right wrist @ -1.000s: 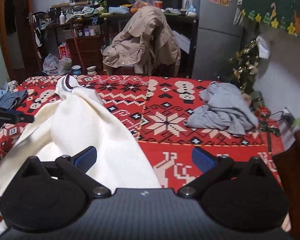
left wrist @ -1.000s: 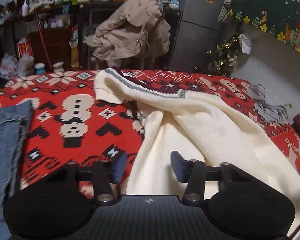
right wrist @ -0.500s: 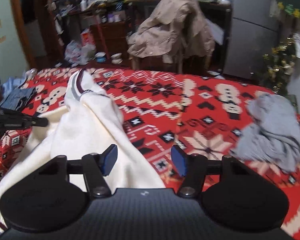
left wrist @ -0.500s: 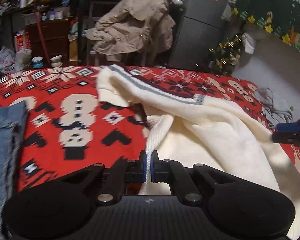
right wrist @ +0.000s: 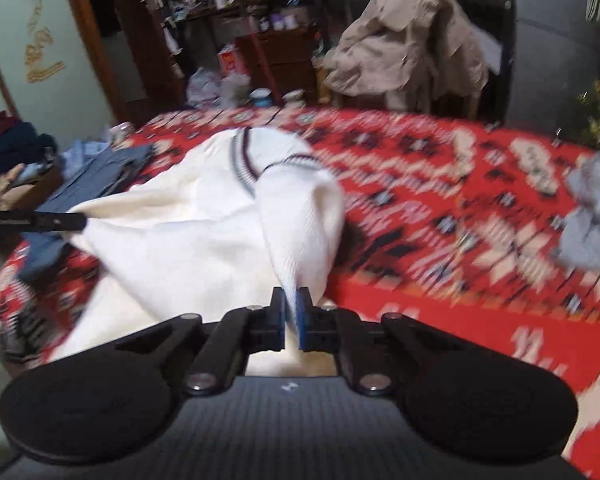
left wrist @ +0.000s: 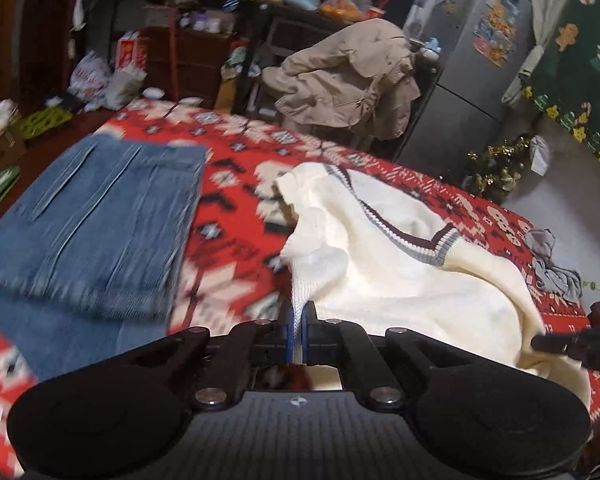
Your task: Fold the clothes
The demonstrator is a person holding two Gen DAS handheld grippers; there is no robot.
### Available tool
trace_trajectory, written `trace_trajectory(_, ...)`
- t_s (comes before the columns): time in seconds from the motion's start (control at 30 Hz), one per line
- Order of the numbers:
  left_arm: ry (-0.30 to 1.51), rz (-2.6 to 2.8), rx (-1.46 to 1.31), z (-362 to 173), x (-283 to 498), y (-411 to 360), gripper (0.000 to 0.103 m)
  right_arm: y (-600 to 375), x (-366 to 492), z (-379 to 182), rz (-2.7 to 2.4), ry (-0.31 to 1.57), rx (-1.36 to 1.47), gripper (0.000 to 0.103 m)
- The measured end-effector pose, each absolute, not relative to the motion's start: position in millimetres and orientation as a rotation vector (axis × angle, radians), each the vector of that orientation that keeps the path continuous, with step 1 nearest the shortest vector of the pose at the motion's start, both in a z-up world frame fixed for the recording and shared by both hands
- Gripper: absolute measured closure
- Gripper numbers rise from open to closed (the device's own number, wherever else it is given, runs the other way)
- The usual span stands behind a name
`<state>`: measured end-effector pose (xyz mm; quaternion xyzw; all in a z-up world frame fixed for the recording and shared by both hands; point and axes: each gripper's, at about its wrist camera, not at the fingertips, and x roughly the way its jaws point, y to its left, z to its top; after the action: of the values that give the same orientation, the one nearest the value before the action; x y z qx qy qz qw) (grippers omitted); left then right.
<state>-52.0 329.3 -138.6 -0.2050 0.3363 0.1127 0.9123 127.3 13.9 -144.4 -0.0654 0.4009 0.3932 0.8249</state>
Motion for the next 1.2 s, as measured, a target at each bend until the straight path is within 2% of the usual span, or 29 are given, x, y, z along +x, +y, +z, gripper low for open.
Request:
trace_trajectory(0.2, 0.73, 0.258, -0.489, -152, -90, 329, 0.099, 21, 81, -160, 0.937, 0.946, -0.109, 0.095)
trace_trajectory(0.23, 0.736, 0.256, -0.476, -154, -93, 326, 0.099, 22, 76, -160, 0.946, 0.945, -0.113, 0.089)
trace_trajectory(0.3, 0.74, 0.249, -0.45, -154, -96, 321, 0.099, 17, 75, -156, 0.947, 0.95, -0.064, 0.085)
trace_trajectory(0.5, 0.73, 0.249, -0.471, -156, -91, 326, 0.099, -8, 109, -135, 0.829, 0.893, 0.102, 0.078)
trace_trajectory(0.6, 0.719, 0.244, -0.485, -156, -92, 328, 0.099, -13, 131, -140, 0.777, 0.91, 0.145, 0.065)
trace_trajectory(0.67, 0.712, 0.24, -0.494, -156, -93, 330, 0.099, -9, 144, -153, 0.733, 0.961, 0.135, 0.061)
trace_trajectory(0.83, 0.714, 0.231, -0.51, -154, -95, 331, 0.099, 7, 151, -180, 0.759, 1.046, 0.202, 0.061)
trace_trajectory(1.0, 0.73, 0.234, -0.492, -156, -90, 329, 0.099, 35, 147, -188, 0.75, 1.049, 0.173, 0.063)
trace_trajectory(1.07, 0.73, 0.236, -0.491, -156, -89, 329, 0.099, 48, 141, -188, 0.756, 1.031, 0.129, 0.069)
trace_trajectory(1.1, 0.729, 0.236, -0.49, -156, -89, 329, 0.099, 53, 136, -185, 0.762, 1.008, 0.102, 0.08)
trace_trajectory(1.13, 0.726, 0.236, -0.489, -155, -90, 329, 0.099, 56, 132, -181, 0.765, 0.978, 0.071, 0.086)
trace_trajectory(1.2, 0.722, 0.235, -0.483, -154, -90, 328, 0.099, 60, 124, -173, 0.751, 0.912, 0.015, 0.091)
